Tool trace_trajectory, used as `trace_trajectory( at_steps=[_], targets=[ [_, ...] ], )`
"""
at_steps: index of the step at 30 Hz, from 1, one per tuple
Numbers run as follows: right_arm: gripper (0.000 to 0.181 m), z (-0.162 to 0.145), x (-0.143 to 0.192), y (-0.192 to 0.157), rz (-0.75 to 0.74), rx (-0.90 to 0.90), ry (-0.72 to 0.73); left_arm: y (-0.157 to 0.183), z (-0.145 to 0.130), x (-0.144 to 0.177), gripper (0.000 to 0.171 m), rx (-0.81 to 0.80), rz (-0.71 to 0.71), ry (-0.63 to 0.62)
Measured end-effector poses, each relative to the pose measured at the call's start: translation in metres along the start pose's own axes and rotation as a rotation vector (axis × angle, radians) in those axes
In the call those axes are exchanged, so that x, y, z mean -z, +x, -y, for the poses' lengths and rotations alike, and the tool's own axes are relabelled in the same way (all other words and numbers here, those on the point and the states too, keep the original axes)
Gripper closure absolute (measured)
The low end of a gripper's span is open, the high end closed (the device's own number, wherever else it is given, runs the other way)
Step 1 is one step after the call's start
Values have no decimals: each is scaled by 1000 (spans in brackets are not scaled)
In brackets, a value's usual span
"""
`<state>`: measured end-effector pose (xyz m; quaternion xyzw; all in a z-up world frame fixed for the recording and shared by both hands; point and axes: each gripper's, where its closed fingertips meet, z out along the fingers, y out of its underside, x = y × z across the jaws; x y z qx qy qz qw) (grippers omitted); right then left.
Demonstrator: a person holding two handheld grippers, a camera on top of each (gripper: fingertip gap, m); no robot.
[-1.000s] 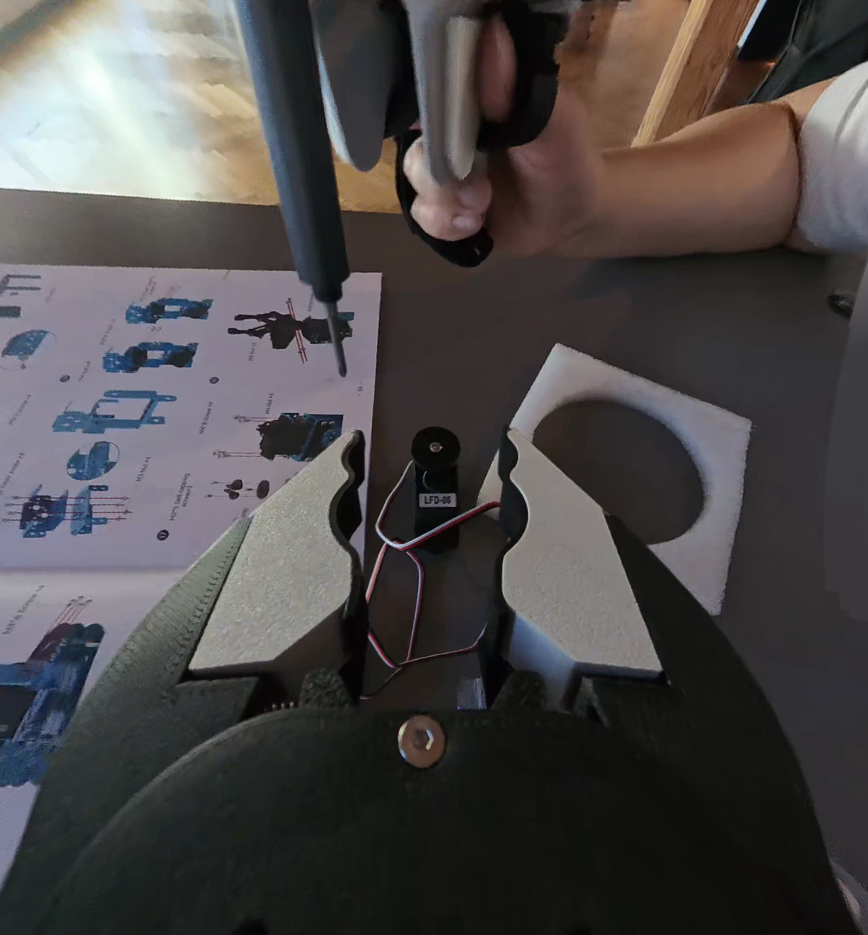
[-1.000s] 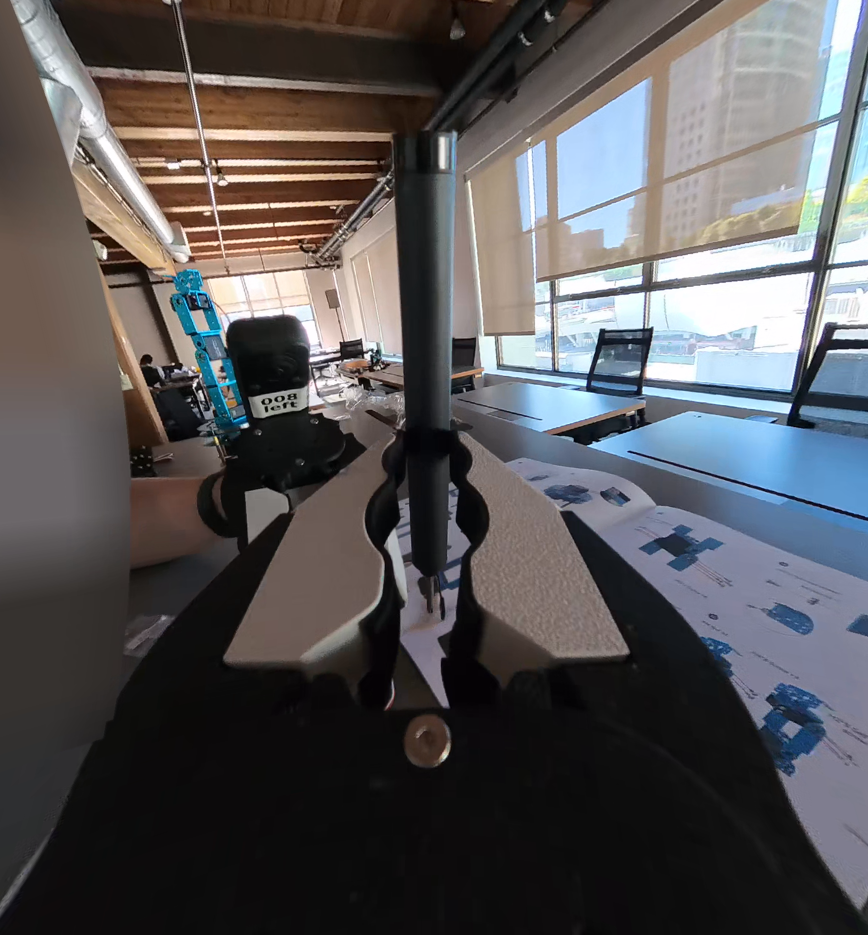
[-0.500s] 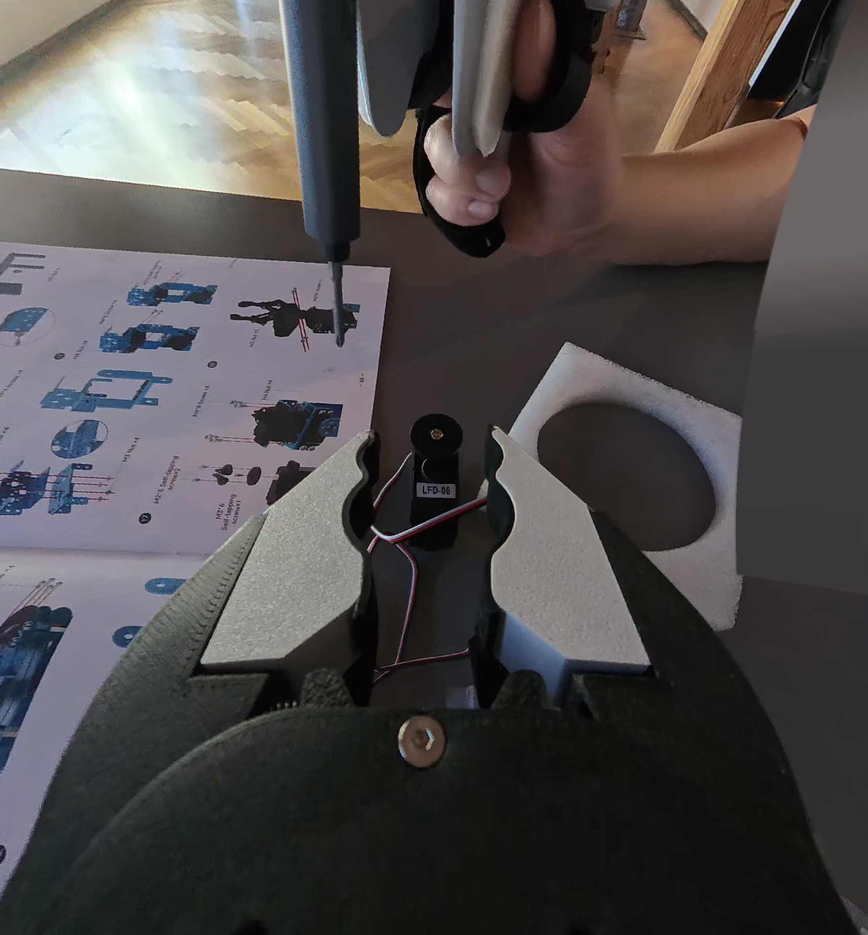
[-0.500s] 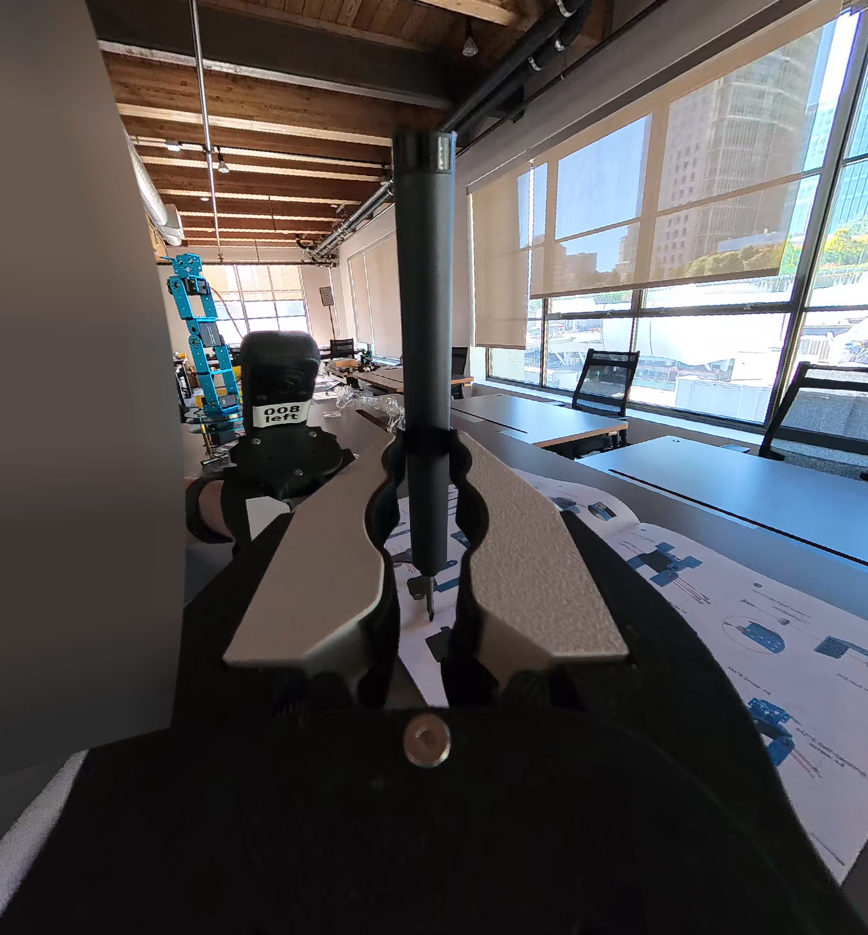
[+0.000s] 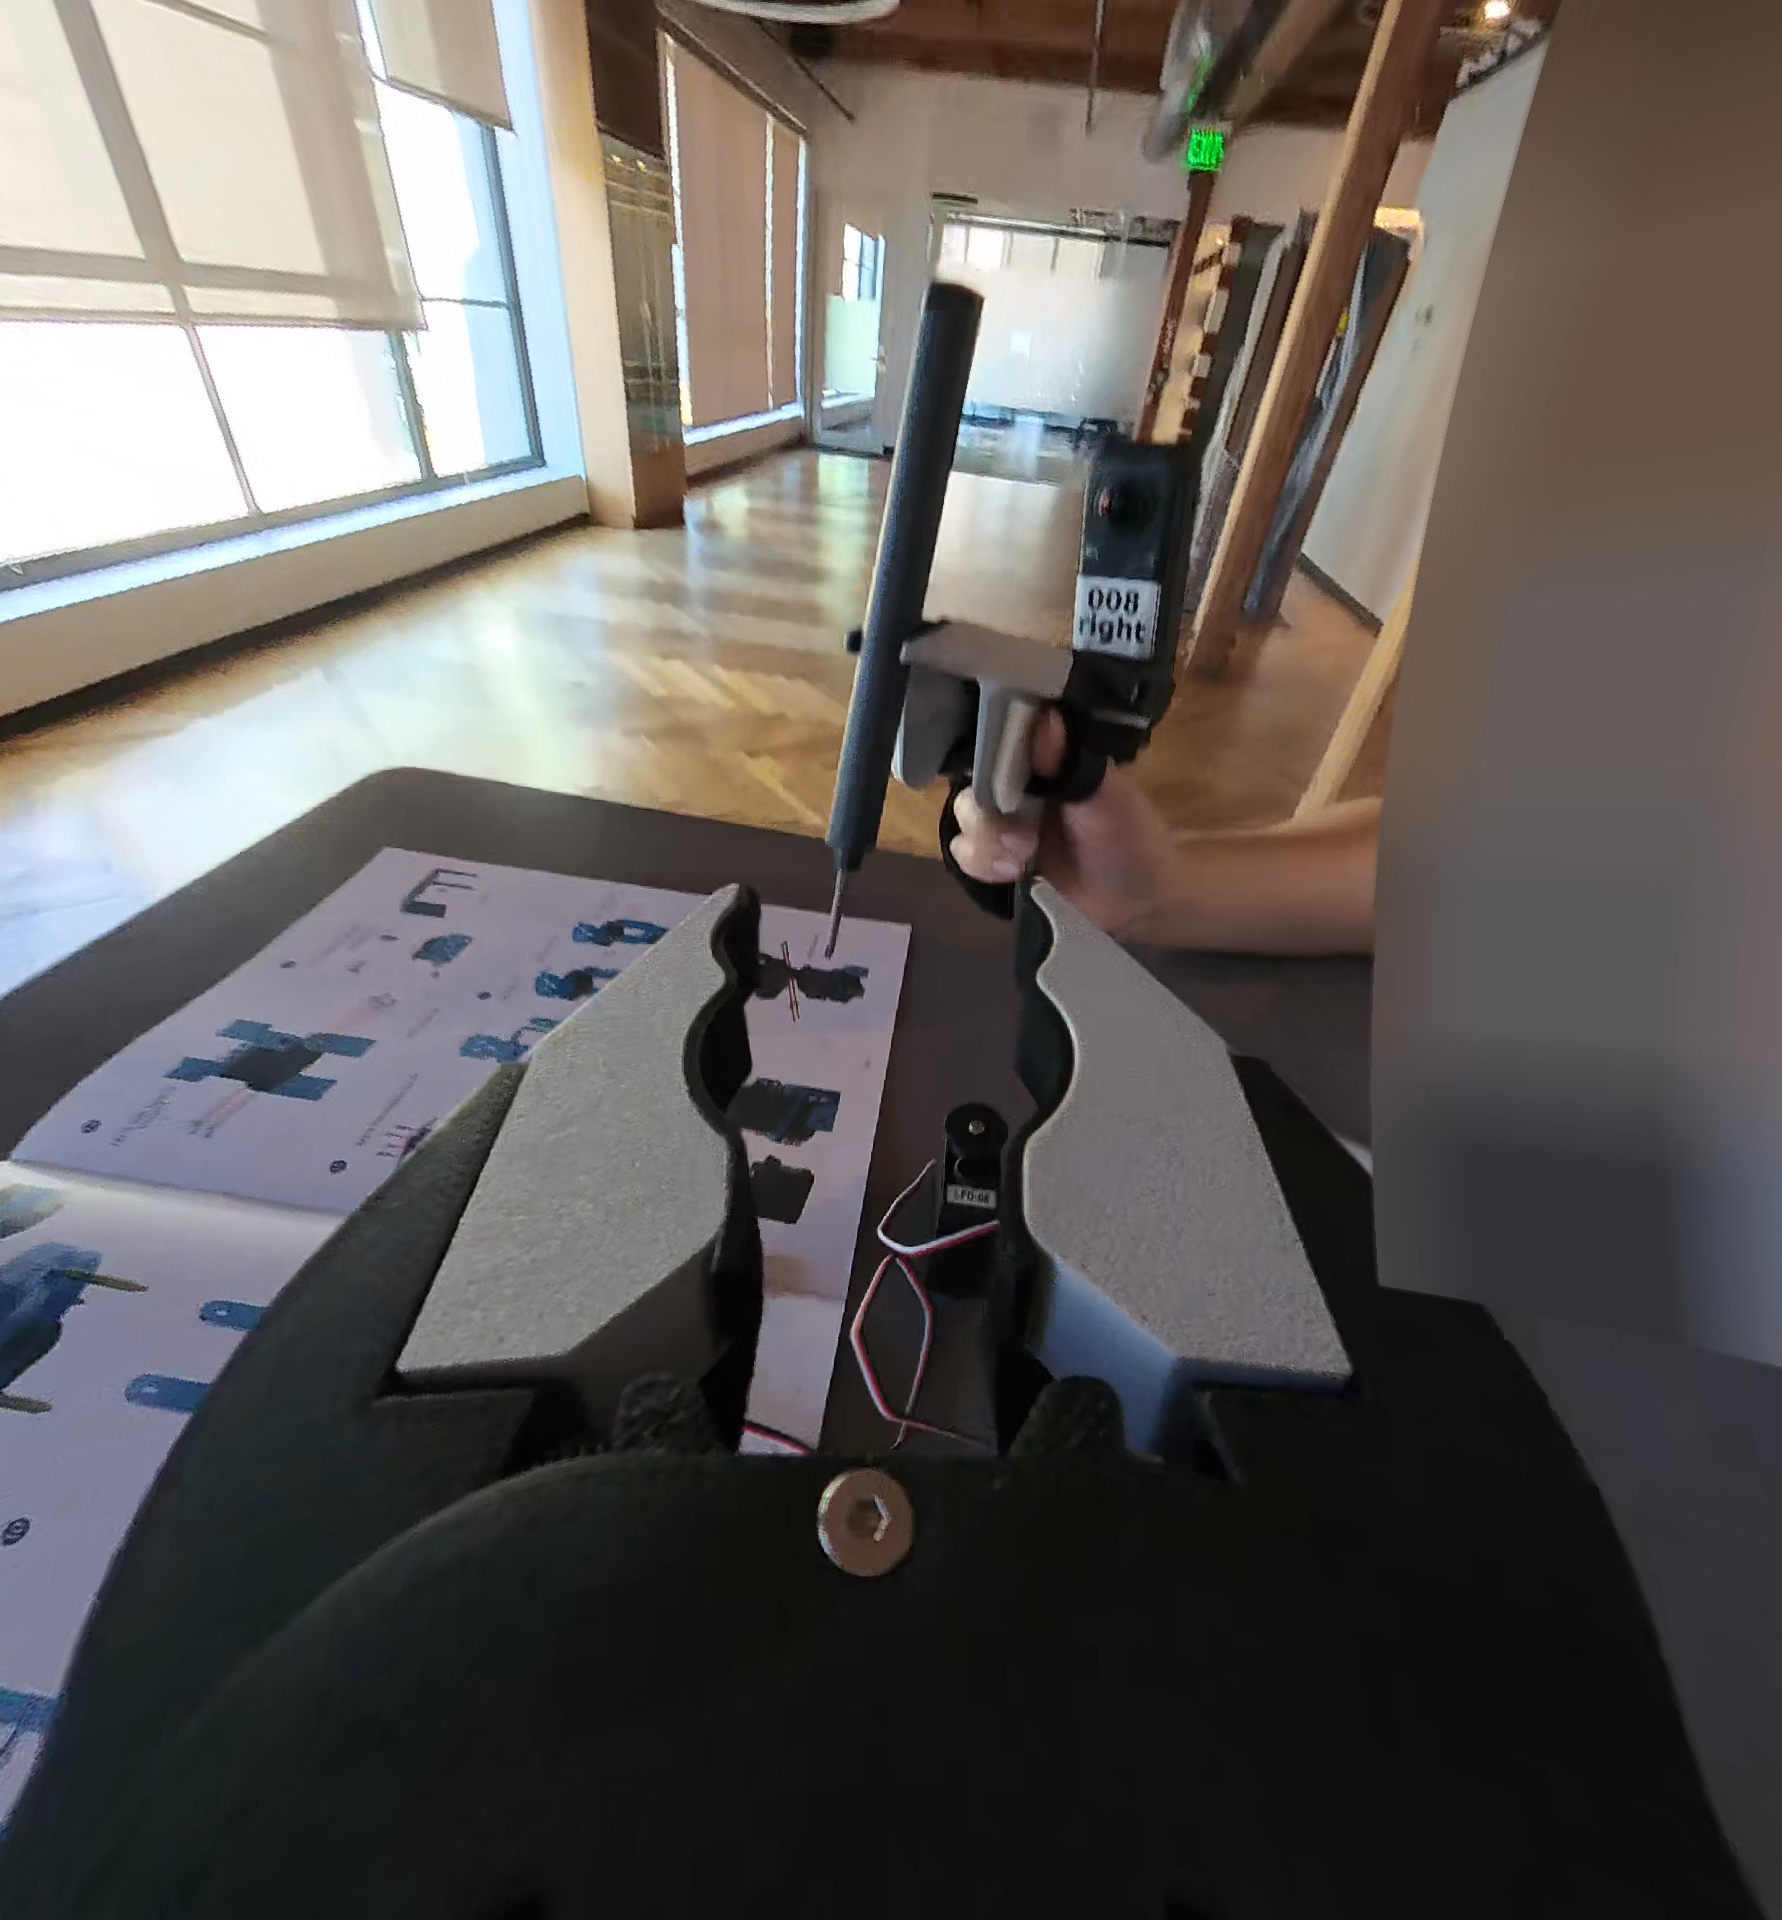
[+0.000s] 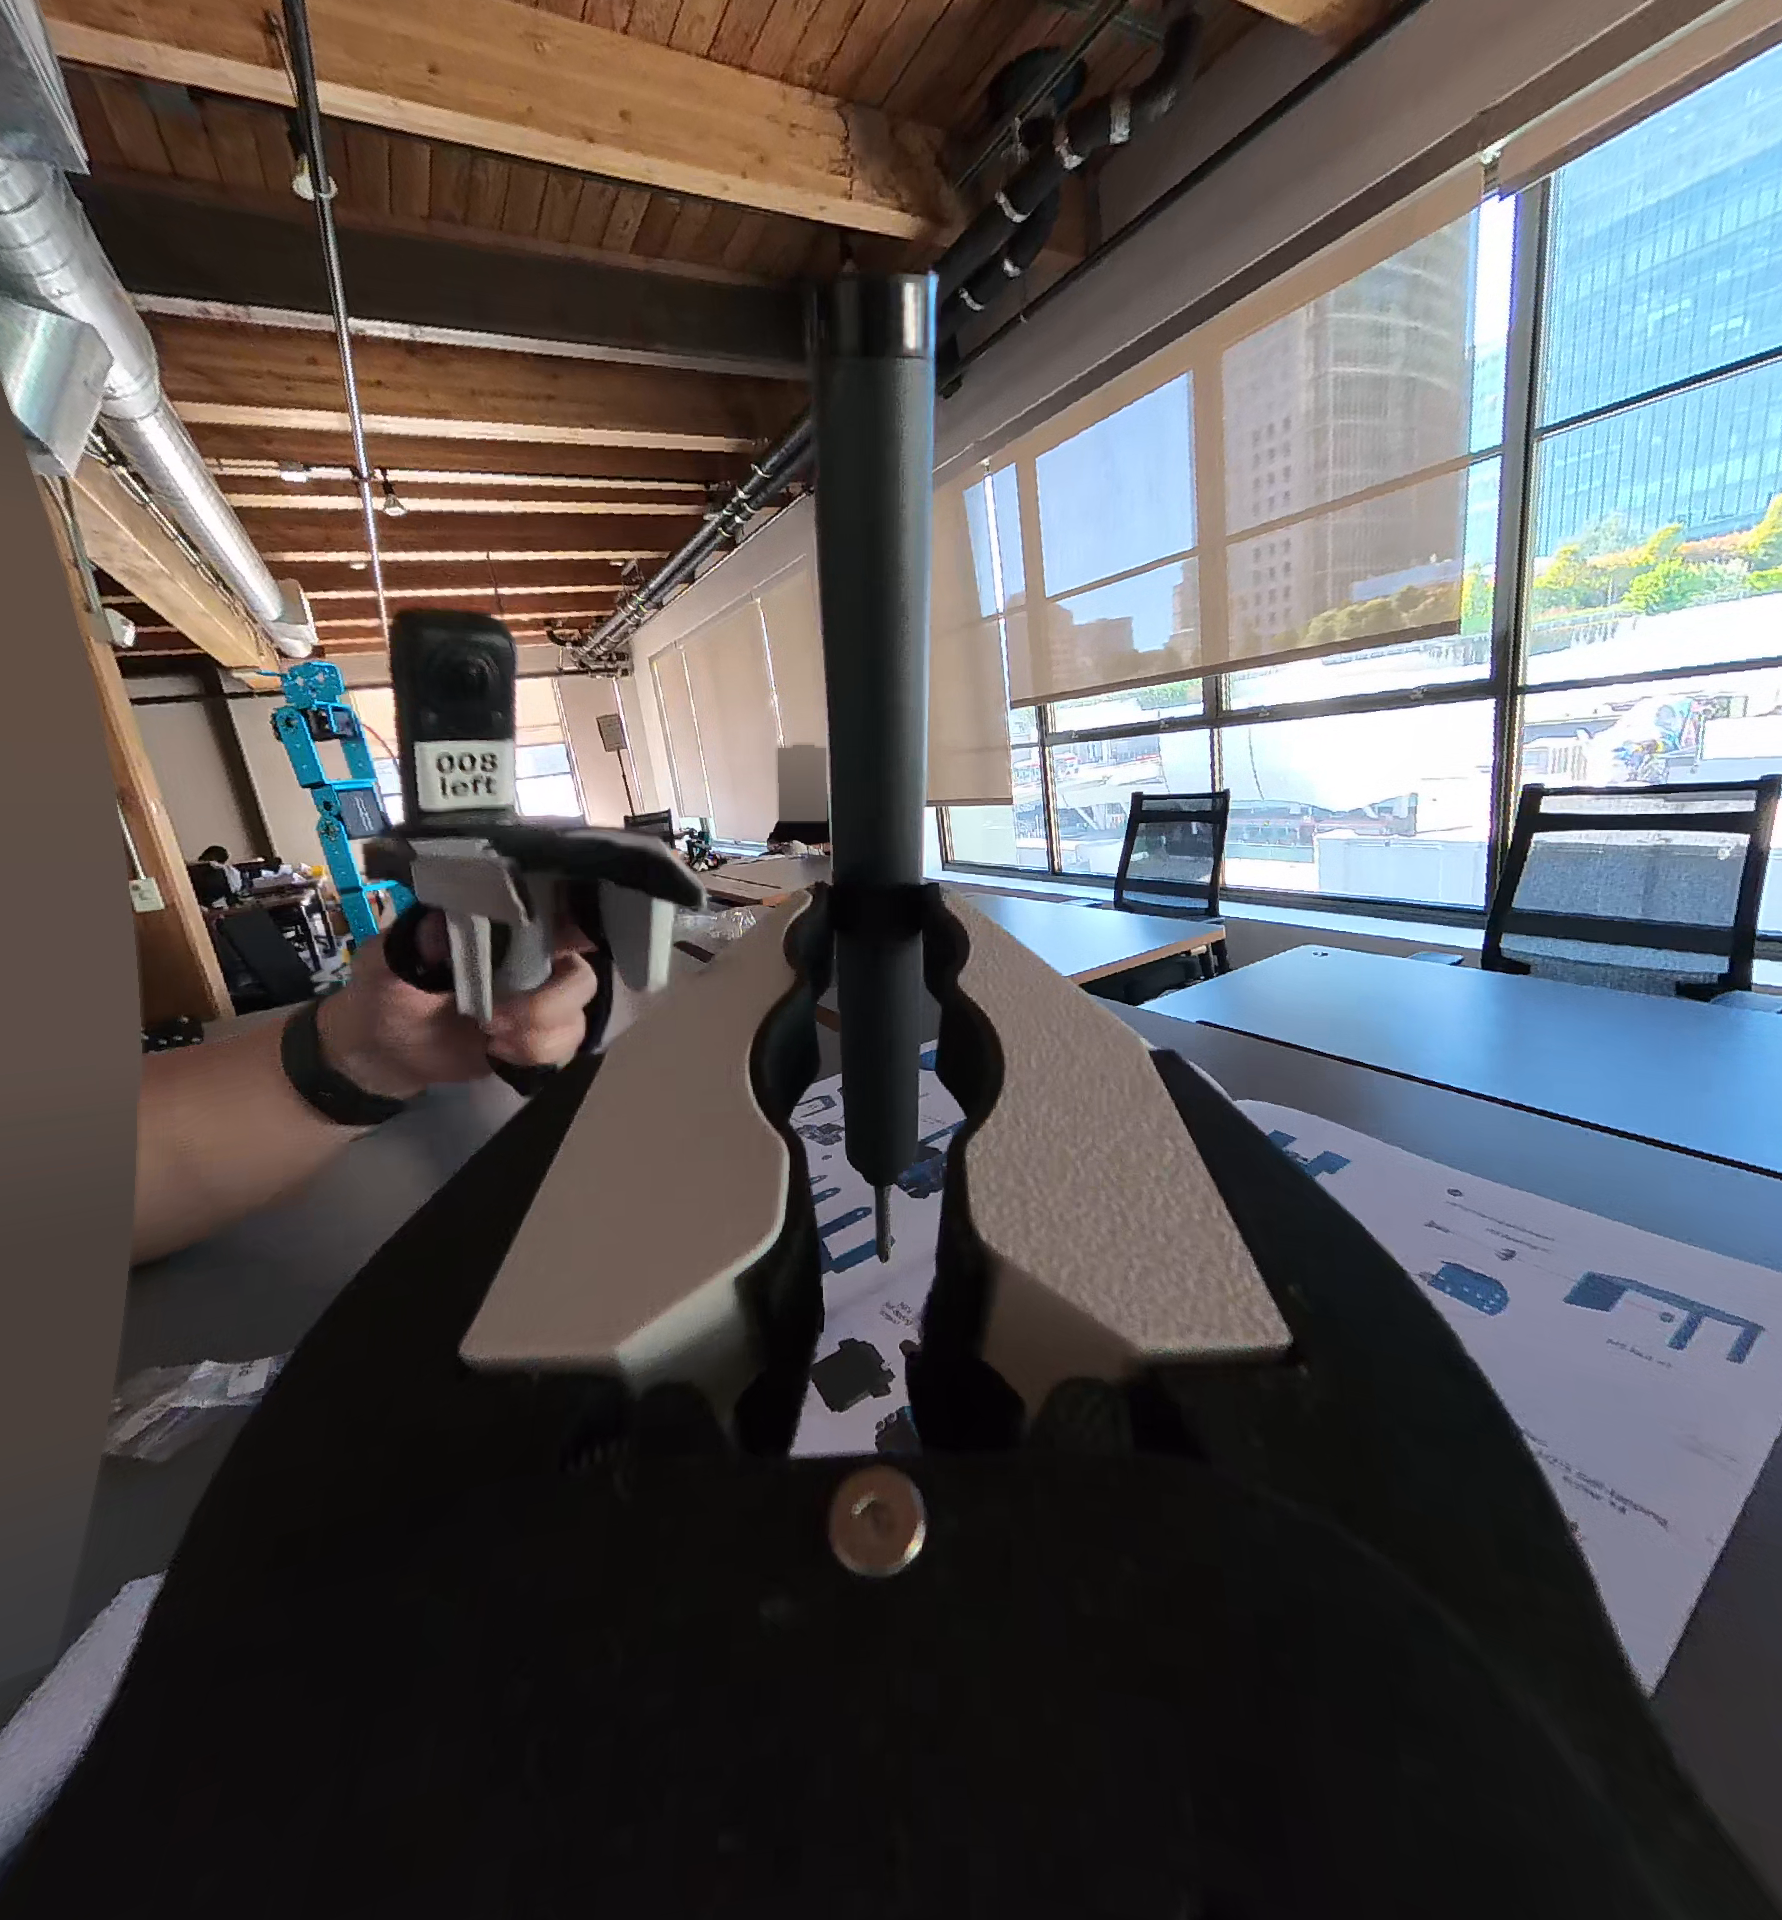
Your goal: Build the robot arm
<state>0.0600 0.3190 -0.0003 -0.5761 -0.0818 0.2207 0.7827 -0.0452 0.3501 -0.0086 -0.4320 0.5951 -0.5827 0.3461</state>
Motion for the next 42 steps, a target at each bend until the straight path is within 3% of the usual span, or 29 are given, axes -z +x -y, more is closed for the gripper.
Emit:
trace_trajectory(
  at_steps=[5,10,14,18,22,26,29,34,42],
  targets=[
    [166,7,2,-7,9,76,19,40,28,5,121,27,71,30],
    [166,28,9,-15,66,61,67,105,5,34,122,168,265,30],
    [166,47,16,-16,151,-179,135,158,-40,75,122,395,542,63],
    [166,46,9,-49,366,-419,103,212,-46,105,124,578,683,244],
    [166,29,-6,-150,659,-531,-151,262,-20,134,125,600,817,356],
    [165,-19,-5,-248,926,-561,-684,311,-9,149,125,613,979,268],
    [165,-58,-1,-290,967,-414,-1008,339,1,155,126,610,1065,247],
    [165,-112,2,-318,905,-21,-1329,363,19,164,126,626,1115,276],
    [165,-187,20,-338,826,318,-1577,385,30,164,125,624,1183,192]
  ],
)
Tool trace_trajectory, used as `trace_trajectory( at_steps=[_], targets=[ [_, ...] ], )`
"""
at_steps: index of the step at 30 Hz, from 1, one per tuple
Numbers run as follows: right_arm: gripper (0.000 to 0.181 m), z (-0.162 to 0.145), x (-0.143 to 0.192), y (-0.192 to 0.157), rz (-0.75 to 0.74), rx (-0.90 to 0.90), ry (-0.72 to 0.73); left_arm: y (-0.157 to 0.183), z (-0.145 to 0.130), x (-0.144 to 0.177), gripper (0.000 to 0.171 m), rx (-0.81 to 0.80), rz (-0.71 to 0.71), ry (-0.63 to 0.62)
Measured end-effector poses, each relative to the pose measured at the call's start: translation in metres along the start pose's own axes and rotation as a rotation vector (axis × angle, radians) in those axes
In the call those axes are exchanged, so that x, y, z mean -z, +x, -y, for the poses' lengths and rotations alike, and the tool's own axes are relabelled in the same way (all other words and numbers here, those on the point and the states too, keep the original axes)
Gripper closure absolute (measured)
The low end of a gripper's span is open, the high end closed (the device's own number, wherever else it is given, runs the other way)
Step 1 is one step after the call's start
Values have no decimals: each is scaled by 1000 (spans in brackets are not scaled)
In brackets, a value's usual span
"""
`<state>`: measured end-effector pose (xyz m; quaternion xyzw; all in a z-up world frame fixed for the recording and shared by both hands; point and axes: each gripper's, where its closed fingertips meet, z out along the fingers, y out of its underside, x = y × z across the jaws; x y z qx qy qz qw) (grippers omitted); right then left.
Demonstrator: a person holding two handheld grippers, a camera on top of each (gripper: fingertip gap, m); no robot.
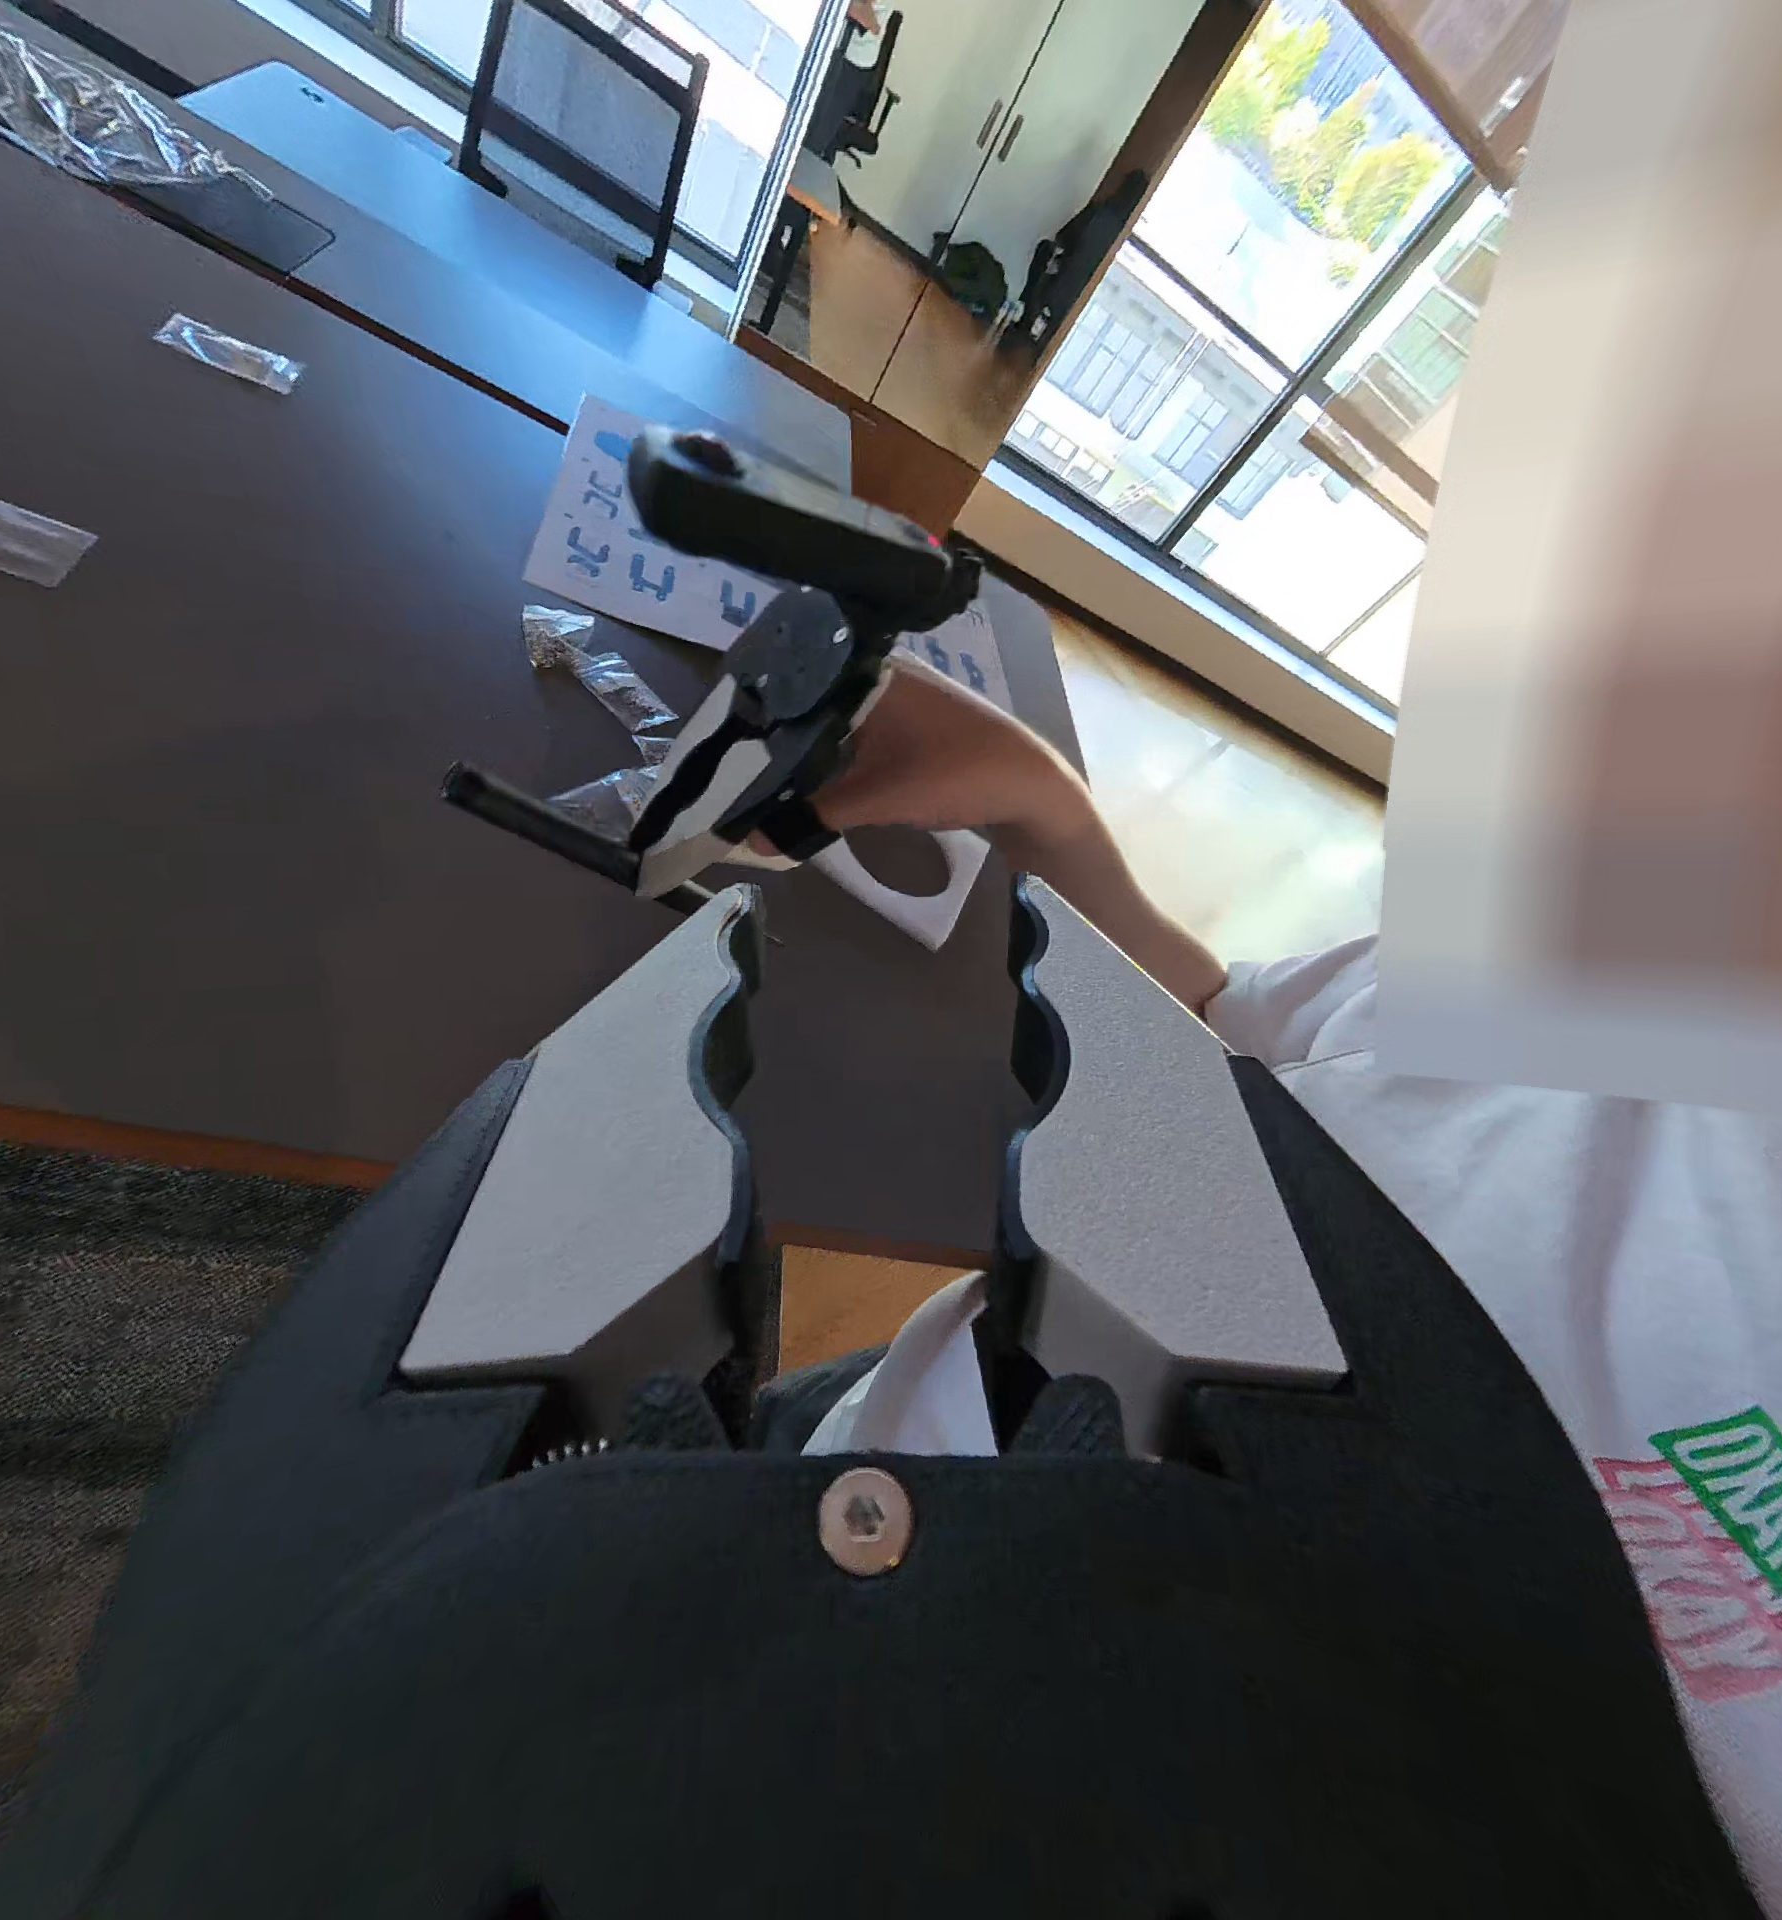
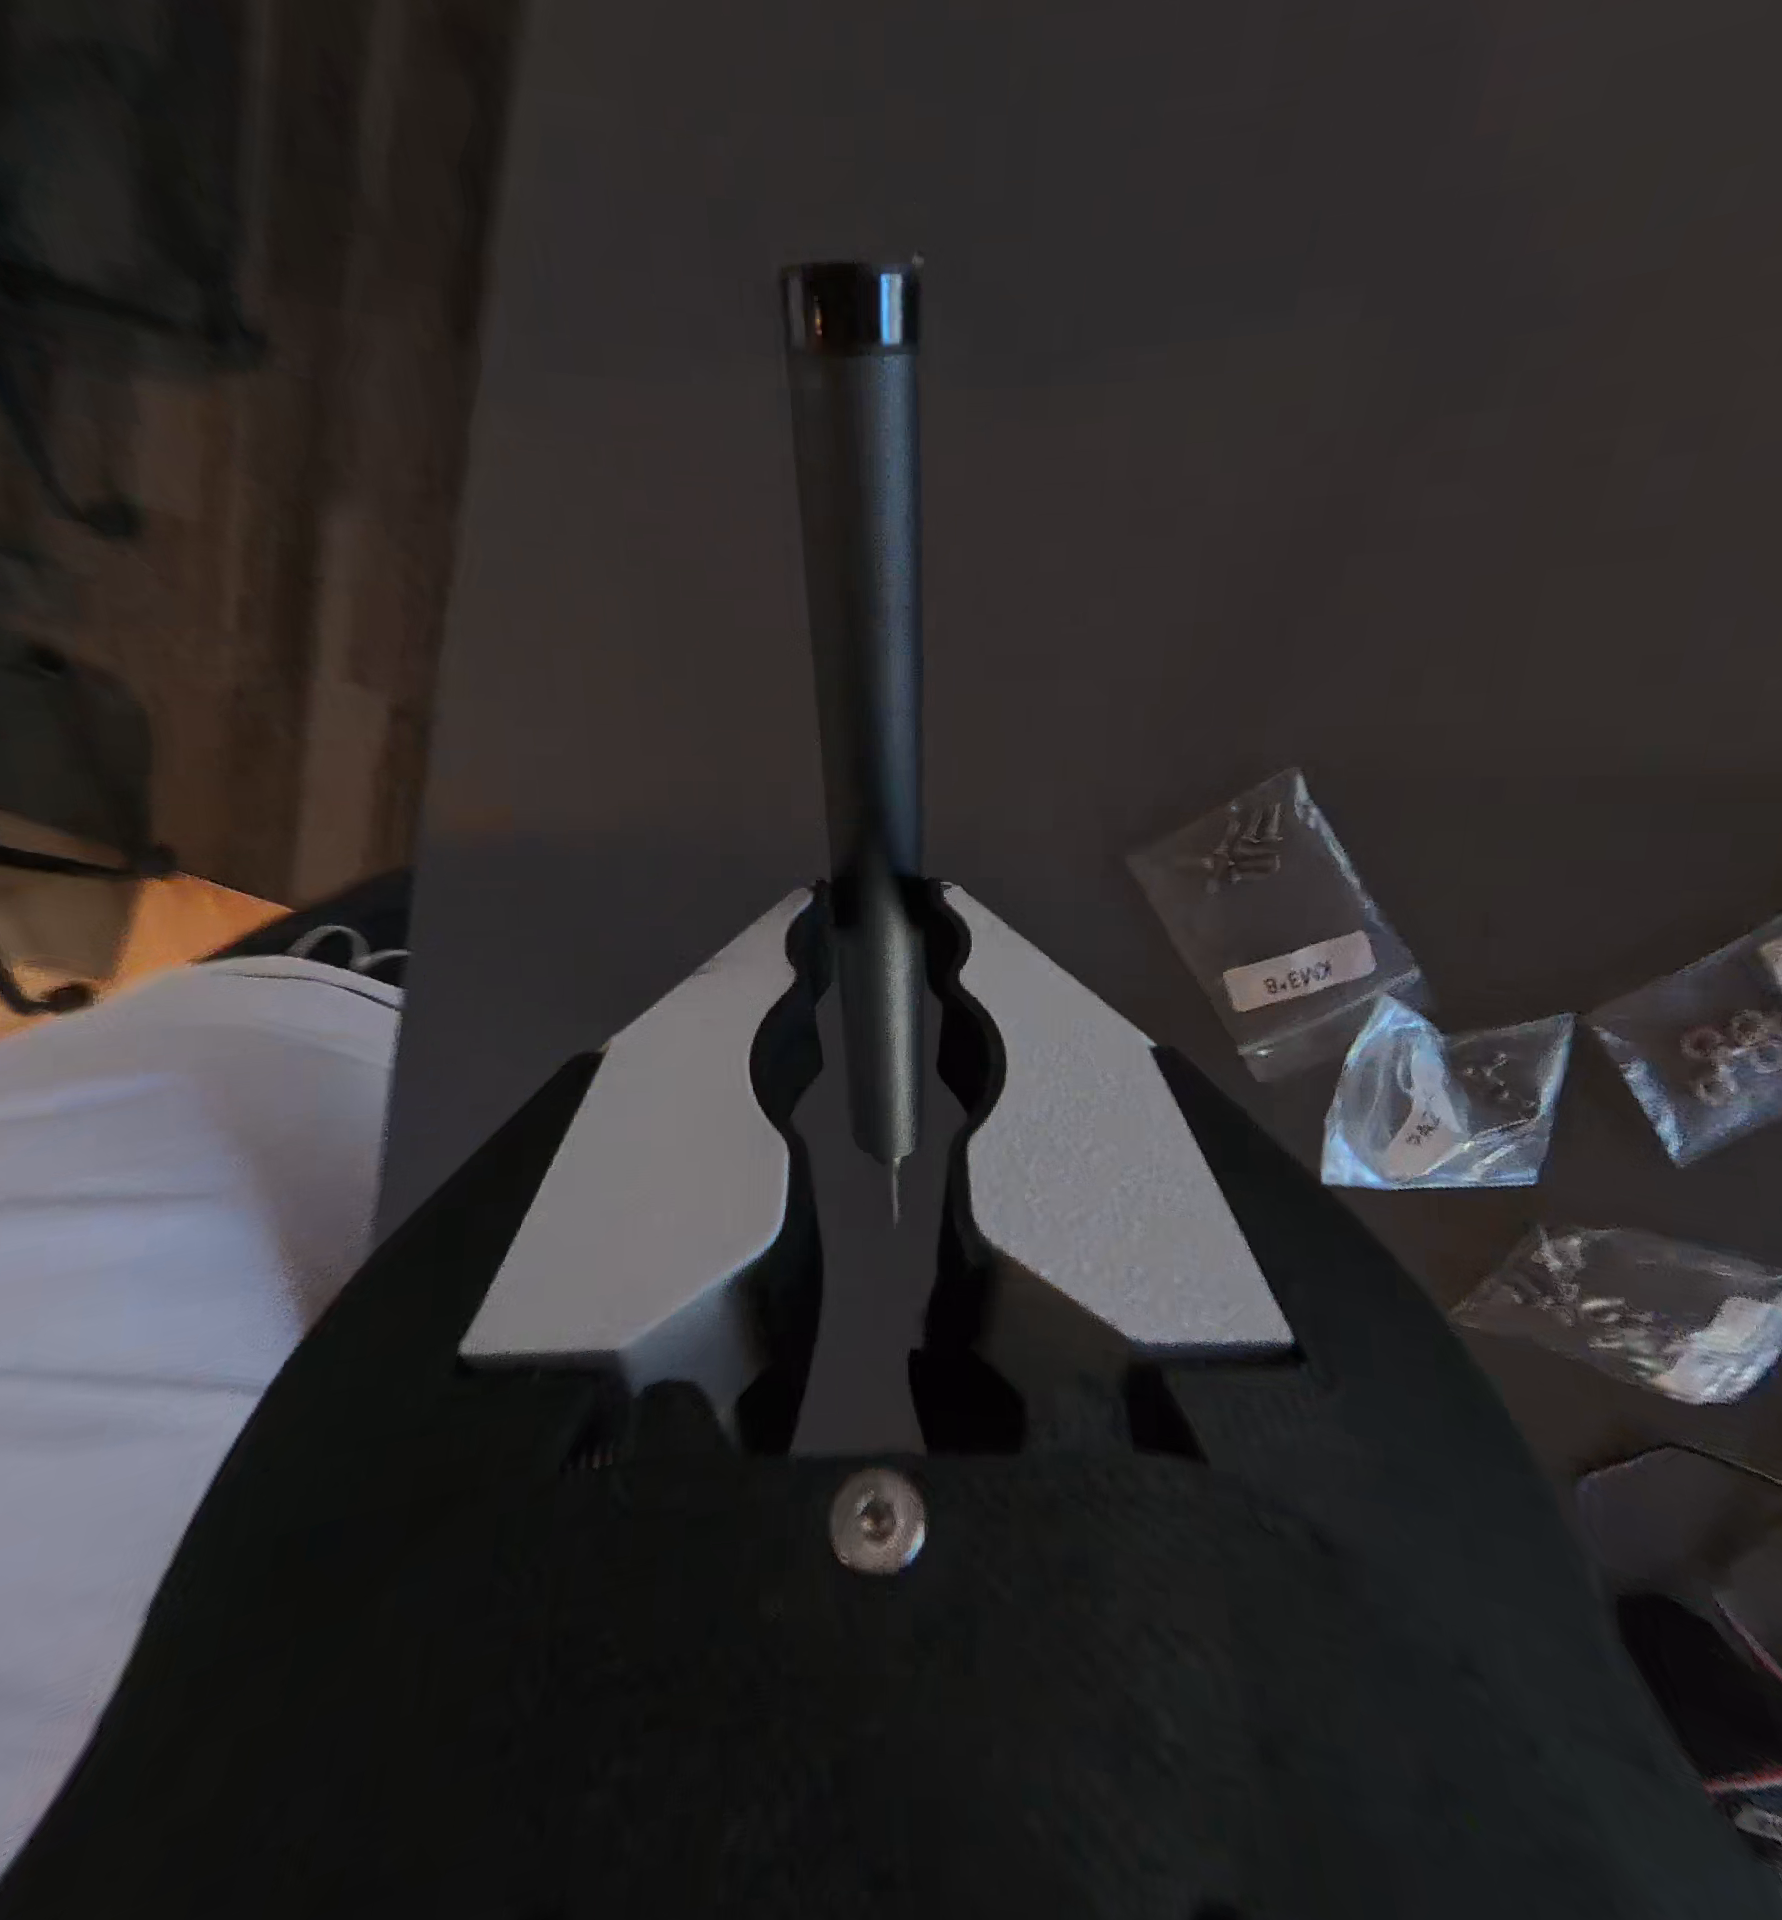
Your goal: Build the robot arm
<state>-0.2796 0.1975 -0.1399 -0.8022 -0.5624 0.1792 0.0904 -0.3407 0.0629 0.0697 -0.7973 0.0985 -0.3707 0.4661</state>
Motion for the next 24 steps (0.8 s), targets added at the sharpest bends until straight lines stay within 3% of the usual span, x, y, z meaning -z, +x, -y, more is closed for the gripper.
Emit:
trace_trajectory(
  at_steps=[5,10,14,17,20,24],
  targets=[
    [164,1,-20,5,-122,89,-71,-4,-7,7,126,17,18,-18],
    [165,-3,-38,4,-141,74,-101,-17,-11,24,126,23,-19,-18],
    [163,4,-44,7,-174,32,0,-40,-7,55,126,22,-57,16],
    [158,7,-43,11,-210,16,87,-65,-3,94,126,9,-77,61],
    [144,12,-34,19,-370,39,170,-105,-8,151,125,-7,-57,85],
    [130,51,-19,-3,-571,47,419,-183,-15,245,125,-10,41,110]
  ],
)
